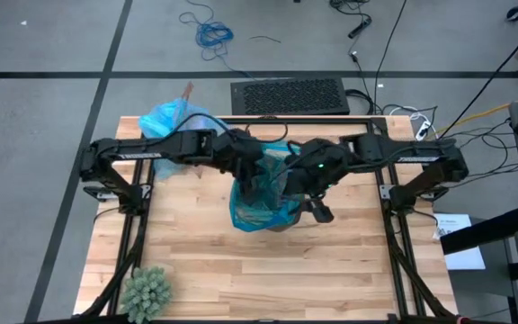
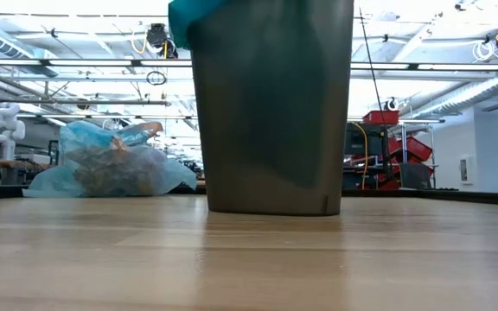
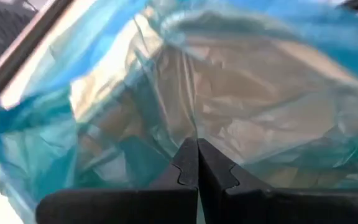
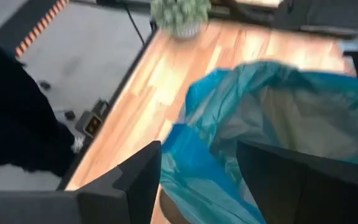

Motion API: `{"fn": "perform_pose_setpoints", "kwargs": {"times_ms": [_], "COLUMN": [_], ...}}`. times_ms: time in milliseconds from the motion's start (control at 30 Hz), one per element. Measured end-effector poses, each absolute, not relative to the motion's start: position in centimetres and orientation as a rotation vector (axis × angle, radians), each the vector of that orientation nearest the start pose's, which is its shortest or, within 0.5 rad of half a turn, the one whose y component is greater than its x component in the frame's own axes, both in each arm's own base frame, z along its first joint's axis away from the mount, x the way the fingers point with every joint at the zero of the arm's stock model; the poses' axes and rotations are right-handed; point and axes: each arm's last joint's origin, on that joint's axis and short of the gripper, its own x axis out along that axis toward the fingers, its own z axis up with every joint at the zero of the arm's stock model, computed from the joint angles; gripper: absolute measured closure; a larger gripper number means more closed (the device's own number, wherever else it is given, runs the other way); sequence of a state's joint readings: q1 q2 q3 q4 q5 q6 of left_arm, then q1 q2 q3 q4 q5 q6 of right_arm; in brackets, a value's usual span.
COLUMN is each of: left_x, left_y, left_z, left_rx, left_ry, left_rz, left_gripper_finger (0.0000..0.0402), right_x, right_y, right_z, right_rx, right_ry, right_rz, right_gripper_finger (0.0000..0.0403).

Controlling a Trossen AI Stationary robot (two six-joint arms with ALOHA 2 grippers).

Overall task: Place trash/remove bag and relplace
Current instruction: Insert the blue trash bag into the black trash bin

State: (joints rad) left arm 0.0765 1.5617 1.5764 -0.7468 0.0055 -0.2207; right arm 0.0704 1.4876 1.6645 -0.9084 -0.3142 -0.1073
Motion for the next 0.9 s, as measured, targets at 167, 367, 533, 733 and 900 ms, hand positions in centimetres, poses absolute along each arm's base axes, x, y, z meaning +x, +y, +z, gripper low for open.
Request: {"fn": "perform_pose_setpoints", "kwargs": {"times_ms": [167,367,533,733,900], "left_x": [34.5,35.4,35.4,35.1,34.9], "left_y": [2.5,2.8,2.8,2.8,2.8], "left_z": [34.8,33.3,33.1,32.9,32.8], "left_rx": [-0.252,-0.255,-0.253,-0.247,-0.245], "left_ry": [0.793,0.852,0.858,0.901,0.918], "left_rz": [0.144,0.156,0.162,0.187,0.21], "left_gripper_finger": [0.0401,0.0401,0.0401,0.0401,0.0401], "right_x": [30.6,30.7,30.2,29.5,29.2], "right_y": [3.0,3.2,4.4,6.2,7.5], "right_z": [38.9,38.4,38.2,37.2,36.3], "right_rx": [0.017,0.05,0.062,0.009,-0.009], "right_ry": [0.843,0.897,0.945,1.019,1.054], "right_rz": [0.397,0.385,0.391,0.36,0.304], "right_gripper_finger": [0.0219,0.0319,0.0393,0.04,0.0402]}}
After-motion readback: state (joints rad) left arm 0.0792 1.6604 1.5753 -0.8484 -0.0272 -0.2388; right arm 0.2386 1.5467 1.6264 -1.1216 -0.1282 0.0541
